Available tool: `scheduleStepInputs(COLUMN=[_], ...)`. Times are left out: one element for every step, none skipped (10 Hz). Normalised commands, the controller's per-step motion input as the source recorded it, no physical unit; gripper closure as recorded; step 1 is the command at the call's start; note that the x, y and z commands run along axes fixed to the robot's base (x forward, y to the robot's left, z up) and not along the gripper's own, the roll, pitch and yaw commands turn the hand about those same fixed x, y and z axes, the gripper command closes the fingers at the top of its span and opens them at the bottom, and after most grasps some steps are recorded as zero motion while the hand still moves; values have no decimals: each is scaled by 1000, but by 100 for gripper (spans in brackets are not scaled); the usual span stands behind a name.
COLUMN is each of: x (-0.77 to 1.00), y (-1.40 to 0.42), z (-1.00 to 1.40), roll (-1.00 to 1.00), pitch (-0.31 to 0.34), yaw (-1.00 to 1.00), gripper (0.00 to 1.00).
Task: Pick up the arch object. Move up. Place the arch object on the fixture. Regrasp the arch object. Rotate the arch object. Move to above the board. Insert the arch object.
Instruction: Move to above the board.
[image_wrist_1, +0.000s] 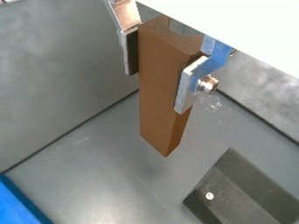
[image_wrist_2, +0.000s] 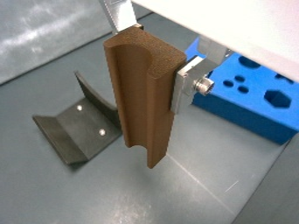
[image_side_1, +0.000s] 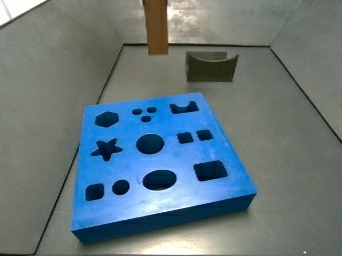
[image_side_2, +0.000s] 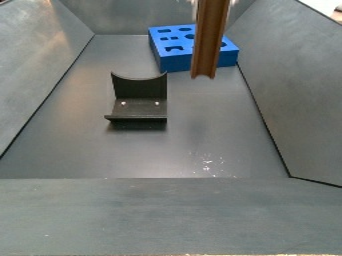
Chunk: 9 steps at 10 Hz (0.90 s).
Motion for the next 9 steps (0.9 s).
scheduleStepInputs(x=[55,25,18,130,136,145,152,164,171], y=[-73,-39,-27,-1000,-1000,-1000,-1000,-1000,-1000], z=[713,429,315,394,372,391,386,377,380], roll=[109,102,99,-16,-14,-26,-46,-17,-3], pitch=[87,80,79,343,336,300,248,162,139], yaw=[44,47,46,-323,-284,-161,-111,-31,-2], gripper=[100,100,100,100,100,100,100,100,100])
